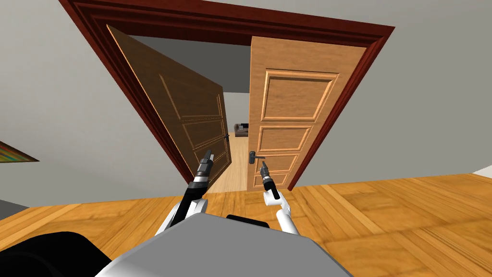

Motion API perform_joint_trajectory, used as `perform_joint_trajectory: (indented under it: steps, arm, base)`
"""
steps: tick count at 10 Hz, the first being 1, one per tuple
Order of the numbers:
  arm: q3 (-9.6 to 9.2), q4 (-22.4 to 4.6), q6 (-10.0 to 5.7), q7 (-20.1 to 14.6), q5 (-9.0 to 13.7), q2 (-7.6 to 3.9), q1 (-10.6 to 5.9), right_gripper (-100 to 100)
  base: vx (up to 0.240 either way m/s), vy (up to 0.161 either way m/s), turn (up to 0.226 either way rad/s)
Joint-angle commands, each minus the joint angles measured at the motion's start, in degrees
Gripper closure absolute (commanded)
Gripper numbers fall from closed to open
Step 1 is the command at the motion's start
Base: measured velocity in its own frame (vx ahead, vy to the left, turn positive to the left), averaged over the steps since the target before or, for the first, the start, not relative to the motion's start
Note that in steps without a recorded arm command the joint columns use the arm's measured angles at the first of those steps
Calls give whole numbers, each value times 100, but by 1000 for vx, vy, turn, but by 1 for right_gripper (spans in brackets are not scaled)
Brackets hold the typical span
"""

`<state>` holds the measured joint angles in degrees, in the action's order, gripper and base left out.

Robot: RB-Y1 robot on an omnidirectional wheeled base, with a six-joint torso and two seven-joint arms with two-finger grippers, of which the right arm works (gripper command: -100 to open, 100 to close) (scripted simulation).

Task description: Push the door open

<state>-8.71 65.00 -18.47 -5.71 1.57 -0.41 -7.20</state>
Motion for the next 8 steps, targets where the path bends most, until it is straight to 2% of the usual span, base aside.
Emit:
perform_joint_trajectory:
  steps: [1, 2, 4, 6, 7, 8]
  arm:
    - [20, -6, 4, 7, 3, -79, -15, -100]
    - [35, -29, -2, 8, 7, -103, -29, -100]
    - [66, -75, -15, 12, 14, -79, -57, -100]
    - [99, -123, -28, 15, 21, 64, -86, -100]
    - [114, -146, -34, 17, 24, 188, -100, -100]
    - [100, -109, -15, 7, 25, 106, -85, -100]
  base:
    - [172, 17, 16]
    - [167, 49, 22]
    - [220, 72, 19]
    - [194, 27, 22]
    - [177, 28, 24]
    - [79, 17, 5]
